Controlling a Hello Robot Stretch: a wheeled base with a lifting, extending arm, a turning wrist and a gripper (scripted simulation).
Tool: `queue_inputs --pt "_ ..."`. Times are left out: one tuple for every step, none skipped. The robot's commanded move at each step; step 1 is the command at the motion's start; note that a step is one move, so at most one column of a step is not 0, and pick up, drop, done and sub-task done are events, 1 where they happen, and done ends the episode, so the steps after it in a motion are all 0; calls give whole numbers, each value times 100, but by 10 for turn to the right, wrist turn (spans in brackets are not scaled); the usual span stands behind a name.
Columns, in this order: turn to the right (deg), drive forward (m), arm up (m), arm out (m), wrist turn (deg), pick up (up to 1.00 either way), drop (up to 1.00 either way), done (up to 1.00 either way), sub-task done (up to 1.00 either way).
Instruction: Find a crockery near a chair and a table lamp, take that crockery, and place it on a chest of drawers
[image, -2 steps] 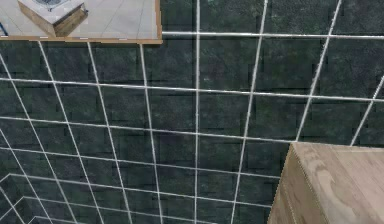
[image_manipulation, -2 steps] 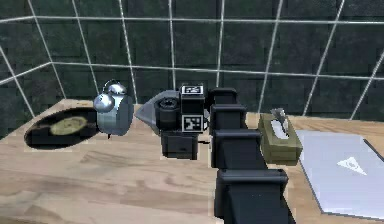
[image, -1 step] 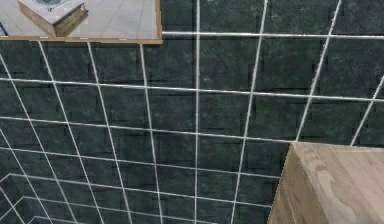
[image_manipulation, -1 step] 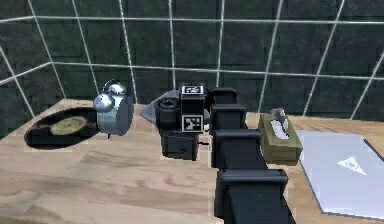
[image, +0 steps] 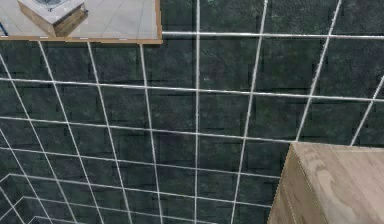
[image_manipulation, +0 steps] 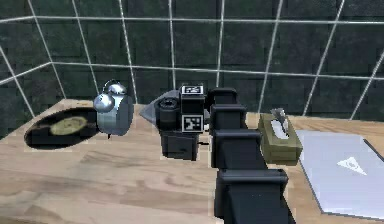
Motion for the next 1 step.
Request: queue_inputs --pt "0 0 0 0 0 0 100 0 0"
